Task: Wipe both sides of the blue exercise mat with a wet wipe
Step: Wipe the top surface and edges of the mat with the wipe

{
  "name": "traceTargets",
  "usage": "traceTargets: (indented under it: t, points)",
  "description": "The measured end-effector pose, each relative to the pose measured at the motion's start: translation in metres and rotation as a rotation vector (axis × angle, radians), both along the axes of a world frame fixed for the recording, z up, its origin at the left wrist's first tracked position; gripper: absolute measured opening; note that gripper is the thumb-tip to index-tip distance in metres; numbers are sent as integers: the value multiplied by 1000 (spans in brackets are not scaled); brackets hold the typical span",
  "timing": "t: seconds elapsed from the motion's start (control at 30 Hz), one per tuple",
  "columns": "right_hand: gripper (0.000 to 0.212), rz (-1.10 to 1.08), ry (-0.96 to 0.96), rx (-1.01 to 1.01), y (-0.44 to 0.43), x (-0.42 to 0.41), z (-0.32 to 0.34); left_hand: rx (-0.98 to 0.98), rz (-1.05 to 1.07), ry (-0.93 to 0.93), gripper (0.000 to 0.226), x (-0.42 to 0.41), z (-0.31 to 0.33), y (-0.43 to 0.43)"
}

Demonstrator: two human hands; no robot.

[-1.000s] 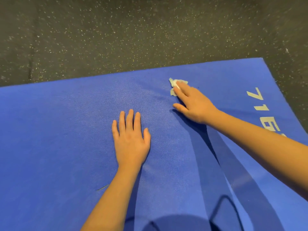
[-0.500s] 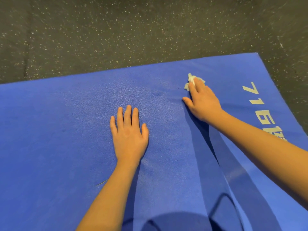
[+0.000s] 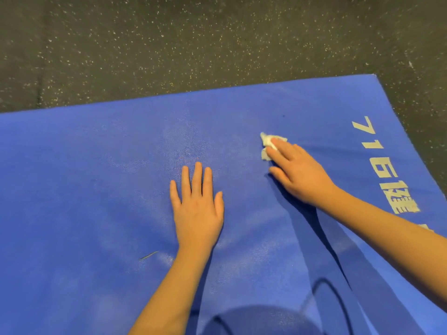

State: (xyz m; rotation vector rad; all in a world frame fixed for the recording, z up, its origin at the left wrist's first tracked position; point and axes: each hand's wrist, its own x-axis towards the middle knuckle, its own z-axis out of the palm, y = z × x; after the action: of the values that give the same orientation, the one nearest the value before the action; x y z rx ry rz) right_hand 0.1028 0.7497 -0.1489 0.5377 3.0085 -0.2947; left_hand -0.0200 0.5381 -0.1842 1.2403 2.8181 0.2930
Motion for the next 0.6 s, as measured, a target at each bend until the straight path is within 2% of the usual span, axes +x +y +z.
traceTargets:
  t: [0.1,0.13,0.23,0.3,0.33,0.47,0.53,0.6]
  points:
    - [53,-290,-1,29,6,-5,-3,3,20,7,58,-2,-1,-1]
    - [57,-320,15,2,-1,-7,-3,-2,20,2,58,-1,-1,0]
    - [58,-101,1,-84,-37,3,4,-3,17,-29,58,1,0,0]
    - [54,116,-58,-29,-42,19,7,4,17,-30,59,0,0,0]
    - [51,147,-78,16,-32,22,7,6,19,-30,59,-2,0,0]
    - [52,-226,-114,34,-8,17,6,15,15,-36,59,0,-1,-1]
    - [51,-159,-67,-14,-28,18,9,9,9,-40,59,0,-1,0]
    - [55,40,-98,-29,-52,29,12,-2,8,-42,59,-1,-2,1]
